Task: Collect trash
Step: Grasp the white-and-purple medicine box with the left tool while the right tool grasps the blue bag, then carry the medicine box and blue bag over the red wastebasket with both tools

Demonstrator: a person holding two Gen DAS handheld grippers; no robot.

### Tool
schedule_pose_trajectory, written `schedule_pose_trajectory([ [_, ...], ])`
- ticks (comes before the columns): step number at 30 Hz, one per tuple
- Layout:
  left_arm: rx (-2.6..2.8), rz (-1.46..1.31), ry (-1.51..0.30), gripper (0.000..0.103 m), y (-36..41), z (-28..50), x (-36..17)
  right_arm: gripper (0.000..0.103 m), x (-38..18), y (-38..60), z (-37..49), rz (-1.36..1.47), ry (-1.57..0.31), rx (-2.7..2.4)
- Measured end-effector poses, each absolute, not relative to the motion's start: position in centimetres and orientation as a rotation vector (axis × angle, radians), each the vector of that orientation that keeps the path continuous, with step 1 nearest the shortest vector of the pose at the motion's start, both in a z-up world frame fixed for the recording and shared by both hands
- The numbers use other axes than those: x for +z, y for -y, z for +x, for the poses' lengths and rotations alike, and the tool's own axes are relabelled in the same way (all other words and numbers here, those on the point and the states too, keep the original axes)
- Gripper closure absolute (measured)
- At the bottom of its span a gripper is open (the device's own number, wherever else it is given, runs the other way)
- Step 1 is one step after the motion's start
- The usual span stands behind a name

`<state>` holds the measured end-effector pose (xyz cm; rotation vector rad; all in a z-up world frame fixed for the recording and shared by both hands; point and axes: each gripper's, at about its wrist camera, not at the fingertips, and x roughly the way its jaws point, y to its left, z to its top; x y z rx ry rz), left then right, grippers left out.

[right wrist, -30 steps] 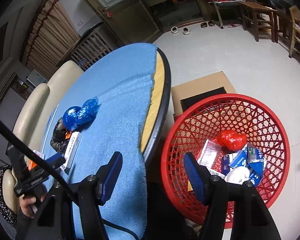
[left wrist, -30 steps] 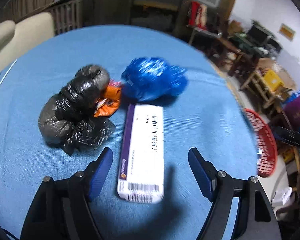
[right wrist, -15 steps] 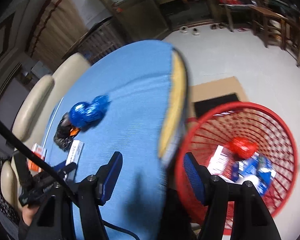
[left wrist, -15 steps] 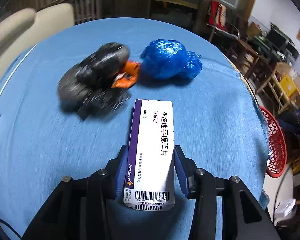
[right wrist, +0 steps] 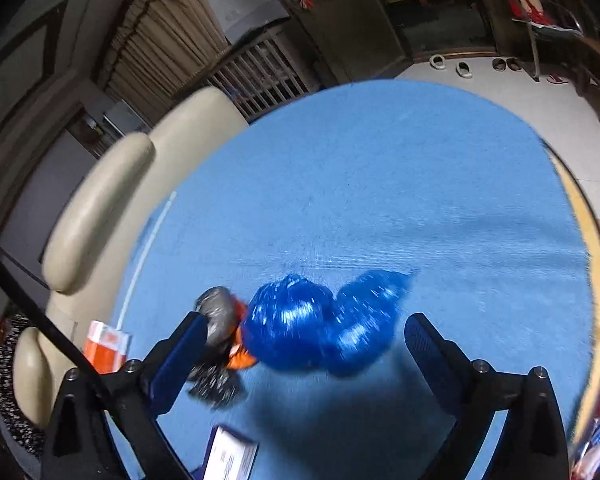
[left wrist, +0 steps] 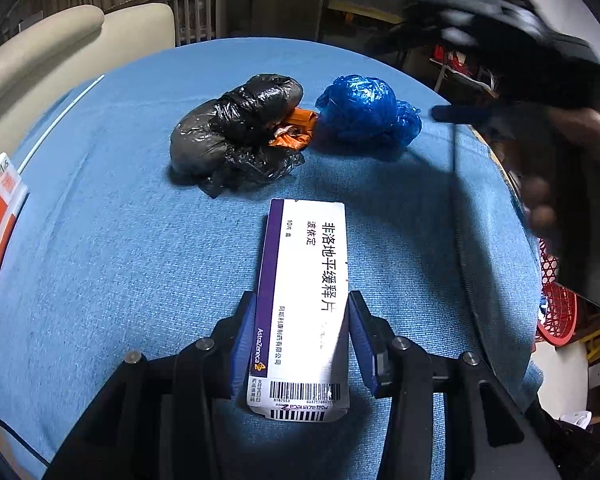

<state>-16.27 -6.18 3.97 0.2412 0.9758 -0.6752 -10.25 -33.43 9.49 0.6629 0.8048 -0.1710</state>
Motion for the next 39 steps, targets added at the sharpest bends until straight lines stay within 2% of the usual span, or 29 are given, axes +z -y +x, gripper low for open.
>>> schedule_pose_trajectory([
  [6,-0.667,0.233,-0.976,0.056,5.5,-16.9,4.0,0.005,6.8,32.1,-7.7,0.569,-0.911,-0.197],
  [8,-0.664,0.232,-0.979,0.056,6.3,-16.4,4.0,0.02,6.7,32.3,-8.2,0.586,-0.895,-0.174],
  [11,-0.658,0.228,-0.978,0.056,6.0,-16.5,4.2,0.032,7.2,32.6,-9.1,0.586,-0.88,-0.156],
  [26,-0.631,0.216,-0.946,0.056,8.0,-18.3,8.1,0.033,10.7,34.3,-18.3,0.689,-0.736,-0.097],
  [39,-0.645,0.252,-0.926,0.056,11.7,-19.7,8.8,0.033,13.0,34.3,-24.3,0.683,-0.667,-0.069],
])
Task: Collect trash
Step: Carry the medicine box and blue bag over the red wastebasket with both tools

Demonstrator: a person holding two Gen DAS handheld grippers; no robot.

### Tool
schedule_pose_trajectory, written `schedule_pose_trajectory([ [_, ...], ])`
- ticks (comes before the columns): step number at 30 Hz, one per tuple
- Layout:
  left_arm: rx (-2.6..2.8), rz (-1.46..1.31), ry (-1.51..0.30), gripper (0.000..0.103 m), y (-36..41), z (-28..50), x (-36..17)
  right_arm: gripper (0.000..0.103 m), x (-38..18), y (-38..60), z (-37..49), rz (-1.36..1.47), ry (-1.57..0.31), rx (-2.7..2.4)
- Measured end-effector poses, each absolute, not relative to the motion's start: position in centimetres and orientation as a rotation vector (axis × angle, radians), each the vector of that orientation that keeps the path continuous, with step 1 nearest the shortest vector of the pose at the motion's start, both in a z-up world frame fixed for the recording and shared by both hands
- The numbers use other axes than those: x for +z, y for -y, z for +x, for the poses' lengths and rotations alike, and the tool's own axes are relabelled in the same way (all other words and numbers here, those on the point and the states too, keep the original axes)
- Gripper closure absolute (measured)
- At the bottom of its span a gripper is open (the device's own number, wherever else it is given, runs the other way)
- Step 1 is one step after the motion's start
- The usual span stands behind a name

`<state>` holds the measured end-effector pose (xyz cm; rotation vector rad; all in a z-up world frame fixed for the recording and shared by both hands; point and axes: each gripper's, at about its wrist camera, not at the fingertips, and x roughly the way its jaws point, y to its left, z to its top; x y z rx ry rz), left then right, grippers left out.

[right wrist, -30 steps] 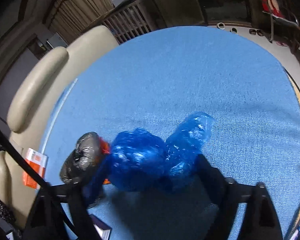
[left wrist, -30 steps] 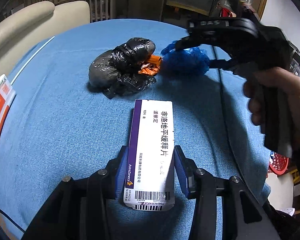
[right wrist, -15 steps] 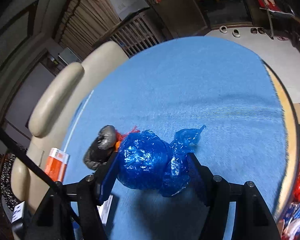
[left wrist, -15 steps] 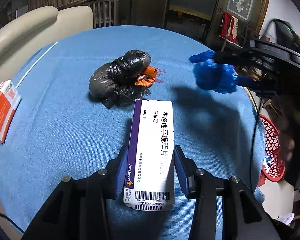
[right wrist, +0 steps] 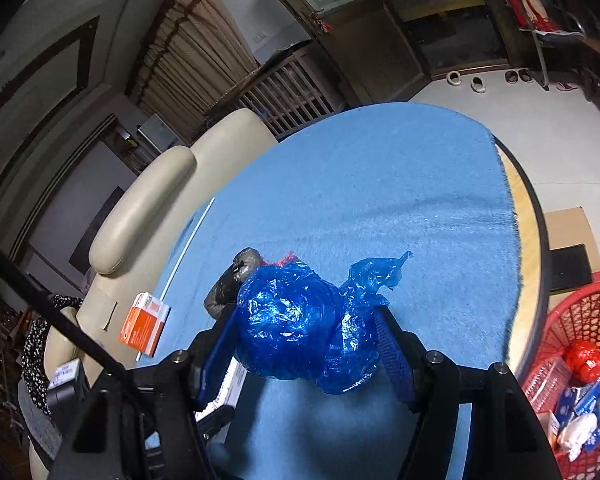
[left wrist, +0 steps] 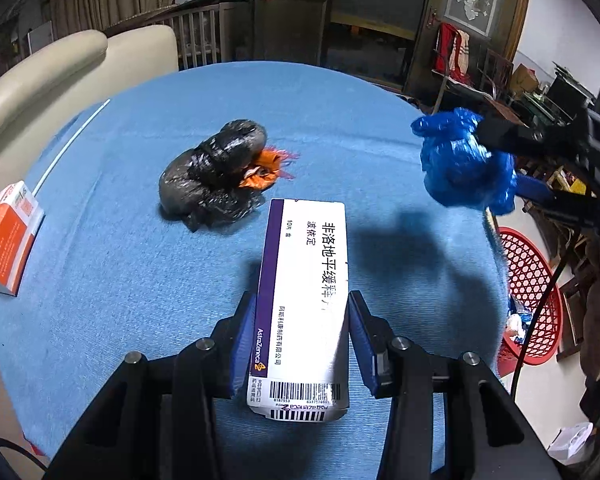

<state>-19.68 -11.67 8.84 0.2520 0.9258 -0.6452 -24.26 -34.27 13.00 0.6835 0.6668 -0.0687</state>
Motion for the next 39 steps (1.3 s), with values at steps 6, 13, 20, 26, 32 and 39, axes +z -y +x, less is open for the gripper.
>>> schedule_pose_trajectory([
  [6,-0.665,0.262,-0.911,0.056,12.5,-20.5,9.4,0.033,13.1,34.5,-26.6,0.702,-0.649,-0.081],
  [13,-0.687,0.276,-0.9,0.056,13.4,-21.4,9.9,0.033,12.7,35.4,-28.8,0.726,-0.635,-0.104],
  [20,-0.718,0.295,-0.888,0.056,14.9,-22.0,10.2,0.033,12.6,36.3,-30.8,0.754,-0.618,-0.133],
  [26,-0.766,0.312,-0.872,0.056,17.1,-22.7,10.7,0.033,12.7,37.6,-32.8,0.774,-0.595,-0.167],
  [32,-0.82,0.332,-0.853,0.056,19.5,-23.5,11.3,0.033,13.1,39.3,-35.3,0.791,-0.565,-0.213],
  [39,-0.876,0.354,-0.837,0.056,21.9,-24.7,11.5,0.033,13.2,40.9,-37.7,0.81,-0.544,-0.257],
])
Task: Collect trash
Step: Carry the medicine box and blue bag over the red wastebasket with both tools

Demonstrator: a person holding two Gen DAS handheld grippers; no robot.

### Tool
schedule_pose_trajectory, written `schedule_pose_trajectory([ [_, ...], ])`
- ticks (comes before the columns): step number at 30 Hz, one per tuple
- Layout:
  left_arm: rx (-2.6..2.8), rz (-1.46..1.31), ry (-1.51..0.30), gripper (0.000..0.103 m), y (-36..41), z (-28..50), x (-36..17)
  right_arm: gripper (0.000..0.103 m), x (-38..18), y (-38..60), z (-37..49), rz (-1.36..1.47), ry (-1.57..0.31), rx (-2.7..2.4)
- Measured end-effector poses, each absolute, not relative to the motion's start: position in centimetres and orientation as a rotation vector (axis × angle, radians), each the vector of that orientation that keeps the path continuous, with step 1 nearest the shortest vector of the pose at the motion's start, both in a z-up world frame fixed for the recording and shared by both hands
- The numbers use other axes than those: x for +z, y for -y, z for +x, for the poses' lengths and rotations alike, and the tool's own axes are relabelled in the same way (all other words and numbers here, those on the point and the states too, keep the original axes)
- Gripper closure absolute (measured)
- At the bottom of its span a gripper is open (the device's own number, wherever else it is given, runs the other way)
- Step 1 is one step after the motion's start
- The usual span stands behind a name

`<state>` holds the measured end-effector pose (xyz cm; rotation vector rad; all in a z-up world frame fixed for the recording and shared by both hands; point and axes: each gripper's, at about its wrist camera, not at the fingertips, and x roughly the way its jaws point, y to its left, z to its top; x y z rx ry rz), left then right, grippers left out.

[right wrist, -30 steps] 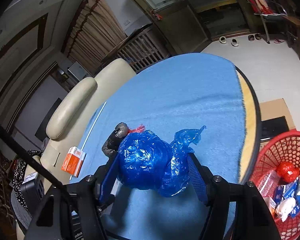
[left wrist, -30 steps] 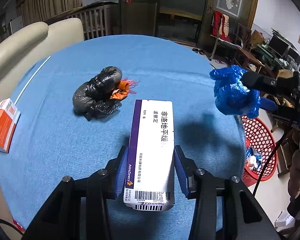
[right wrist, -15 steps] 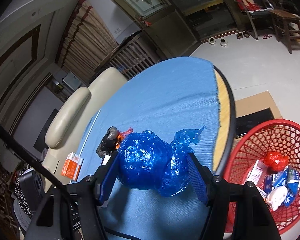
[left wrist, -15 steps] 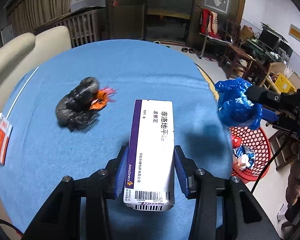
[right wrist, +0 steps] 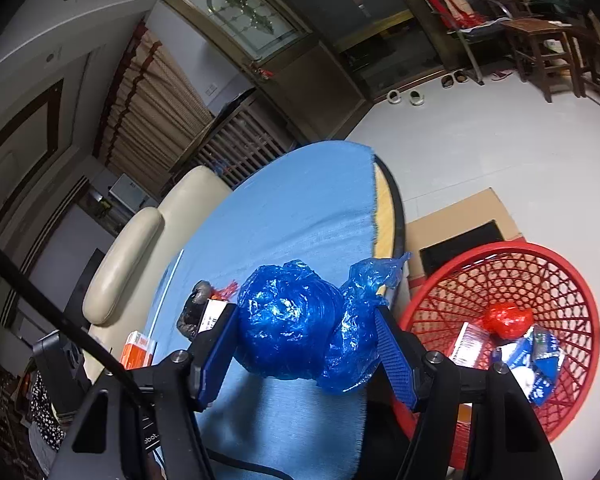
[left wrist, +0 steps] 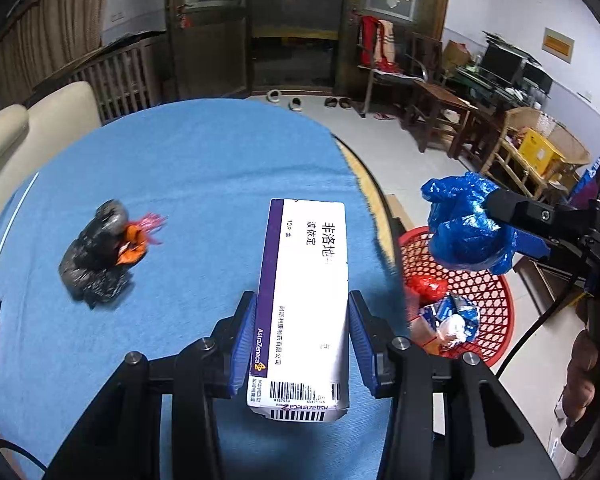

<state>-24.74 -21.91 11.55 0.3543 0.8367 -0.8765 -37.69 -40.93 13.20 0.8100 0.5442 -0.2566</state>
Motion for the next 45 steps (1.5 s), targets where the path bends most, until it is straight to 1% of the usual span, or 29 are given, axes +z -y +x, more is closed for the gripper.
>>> schedule_pose_trajectory([
  [23,-0.977,0.383,-0.816,0.056,25.3,-27.6,11.9,0.033,12.9,42.4,-40.8,0.831,-0.537,-0.326],
  [45,-1.066,0.438,-0.821,0.056,28.9,-29.9,11.2,0.033,12.7,45.3,-44.4,0.856,-0.534,-0.434],
])
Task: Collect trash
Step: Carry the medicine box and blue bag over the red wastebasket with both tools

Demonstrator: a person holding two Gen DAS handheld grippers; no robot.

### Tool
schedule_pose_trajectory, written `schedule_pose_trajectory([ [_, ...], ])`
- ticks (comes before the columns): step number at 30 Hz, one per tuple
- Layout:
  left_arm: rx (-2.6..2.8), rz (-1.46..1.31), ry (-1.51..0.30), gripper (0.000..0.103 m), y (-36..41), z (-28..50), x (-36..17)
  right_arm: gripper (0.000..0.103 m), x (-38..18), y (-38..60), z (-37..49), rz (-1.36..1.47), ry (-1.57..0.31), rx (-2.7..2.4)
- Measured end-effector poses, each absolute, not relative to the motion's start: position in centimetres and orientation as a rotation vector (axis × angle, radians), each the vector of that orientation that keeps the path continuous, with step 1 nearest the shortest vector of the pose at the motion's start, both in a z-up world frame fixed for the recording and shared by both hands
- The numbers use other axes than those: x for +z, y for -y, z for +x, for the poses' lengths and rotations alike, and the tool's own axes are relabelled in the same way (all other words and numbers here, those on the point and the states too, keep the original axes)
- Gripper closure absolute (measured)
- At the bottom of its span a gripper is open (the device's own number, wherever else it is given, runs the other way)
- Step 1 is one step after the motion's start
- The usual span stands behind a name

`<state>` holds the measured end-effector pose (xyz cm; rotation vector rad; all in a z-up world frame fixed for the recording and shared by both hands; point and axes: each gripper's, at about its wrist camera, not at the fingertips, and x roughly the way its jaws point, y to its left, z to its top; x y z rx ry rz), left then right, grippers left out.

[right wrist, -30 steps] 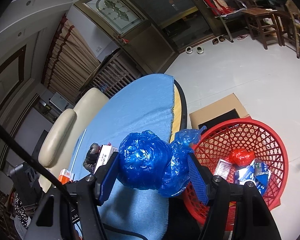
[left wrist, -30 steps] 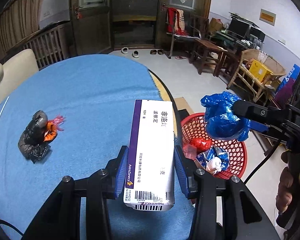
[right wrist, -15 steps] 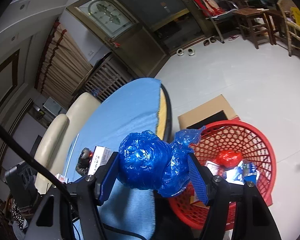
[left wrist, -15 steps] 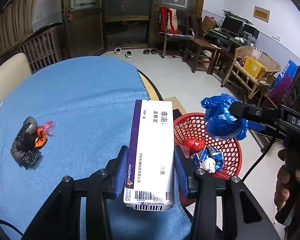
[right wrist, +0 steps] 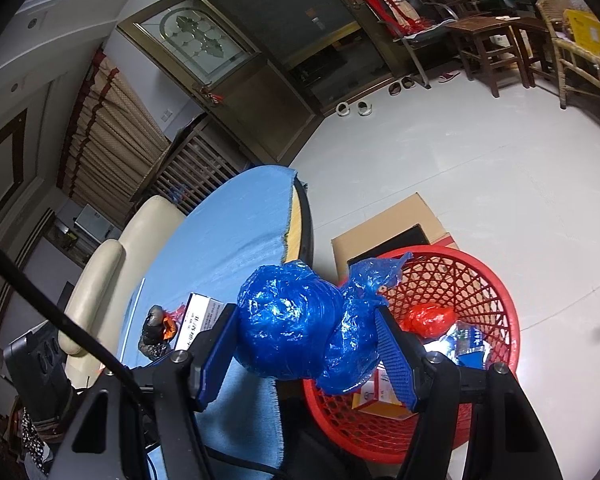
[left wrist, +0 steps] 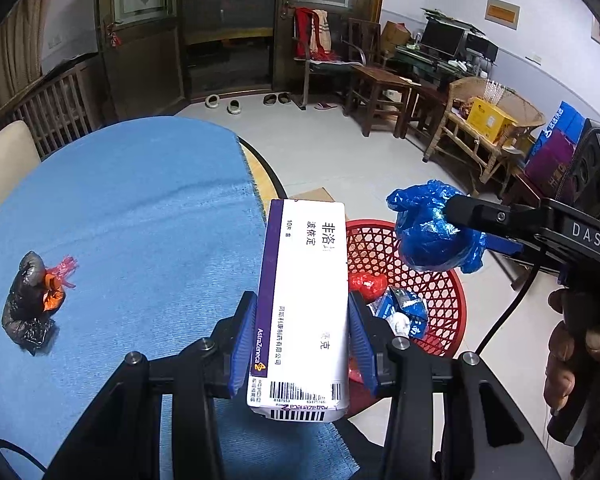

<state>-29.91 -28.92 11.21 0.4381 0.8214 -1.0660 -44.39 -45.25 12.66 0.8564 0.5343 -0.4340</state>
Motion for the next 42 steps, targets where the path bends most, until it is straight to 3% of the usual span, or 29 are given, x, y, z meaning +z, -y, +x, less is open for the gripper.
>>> schedule_pose_trajectory([
  [42,-1.151,0.575,-0.857,0.056,34.1,-33.6,8.8,0.033,8.0,50.1,-48.7,0.949,-0.58,-0.546],
])
